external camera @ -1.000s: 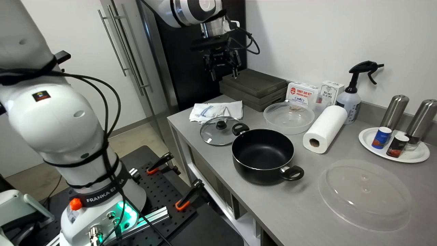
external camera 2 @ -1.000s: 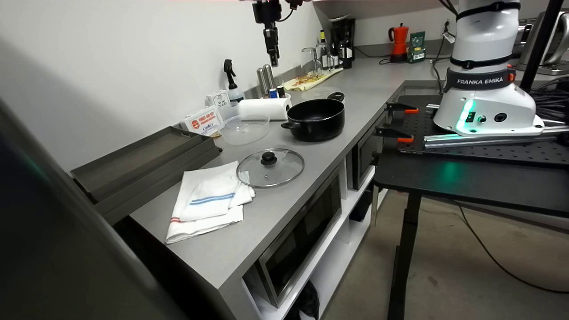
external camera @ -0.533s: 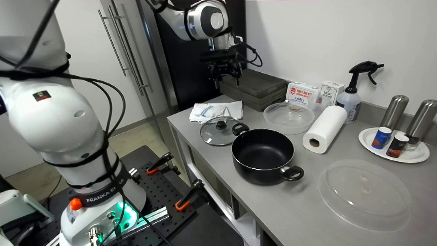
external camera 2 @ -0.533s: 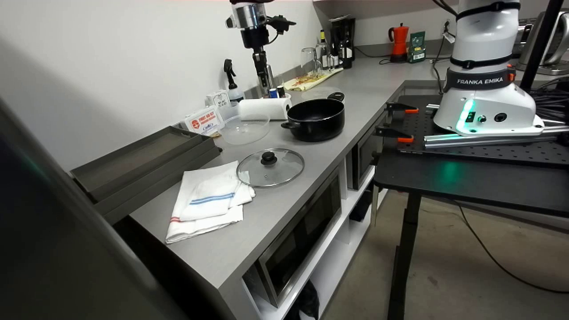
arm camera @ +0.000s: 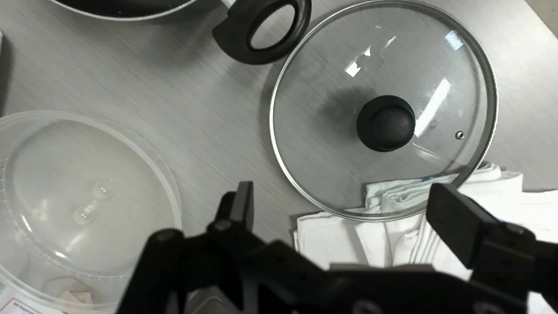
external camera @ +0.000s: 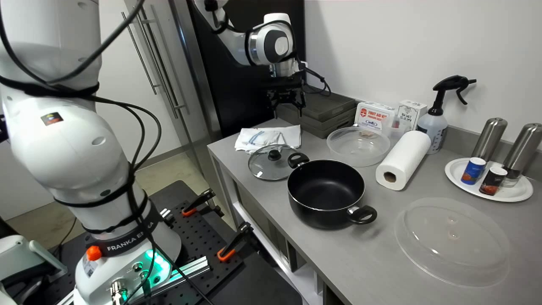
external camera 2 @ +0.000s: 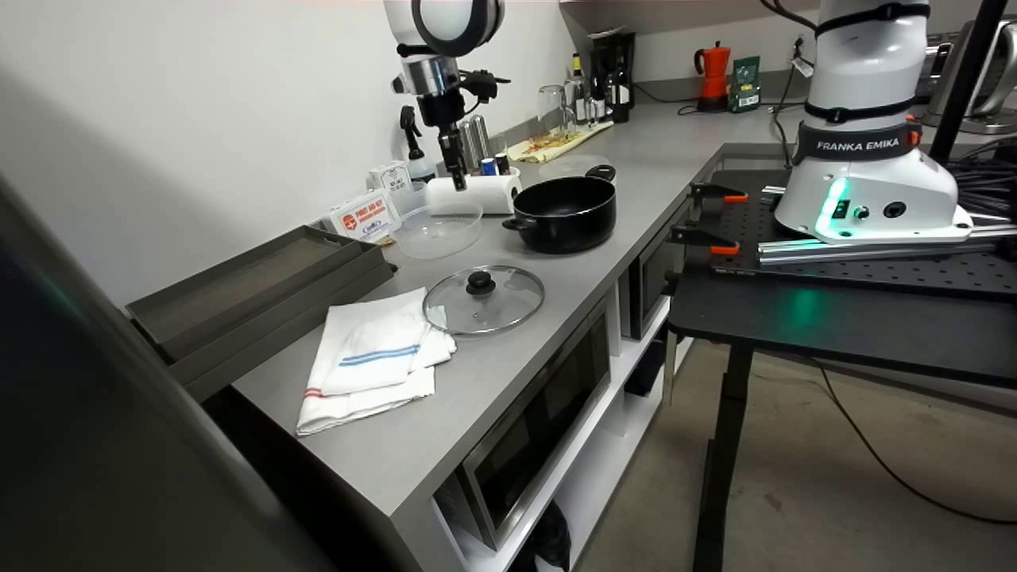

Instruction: Place the glass lid on the pot

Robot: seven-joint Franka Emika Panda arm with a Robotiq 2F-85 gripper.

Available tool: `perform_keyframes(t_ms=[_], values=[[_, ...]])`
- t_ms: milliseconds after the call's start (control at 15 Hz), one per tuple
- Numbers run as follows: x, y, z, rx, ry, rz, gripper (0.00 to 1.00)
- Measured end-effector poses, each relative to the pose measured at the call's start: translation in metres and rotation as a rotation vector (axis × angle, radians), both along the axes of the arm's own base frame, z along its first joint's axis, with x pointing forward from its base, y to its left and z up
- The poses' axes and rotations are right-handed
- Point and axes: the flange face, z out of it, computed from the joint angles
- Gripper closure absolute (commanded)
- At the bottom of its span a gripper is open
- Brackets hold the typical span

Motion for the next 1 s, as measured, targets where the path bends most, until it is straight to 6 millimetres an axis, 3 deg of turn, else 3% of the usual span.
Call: perform_keyframes(t_ms=[467, 733, 1000], values=[[0.018, 0.014, -0.053, 0.002, 0.053, 0.096, 0.0], [0.015, 0.025, -0.08, 0.011, 0.093, 0.152, 0.0], [0.008, 0.037, -0.094, 0.022, 0.116, 0.179, 0.0]])
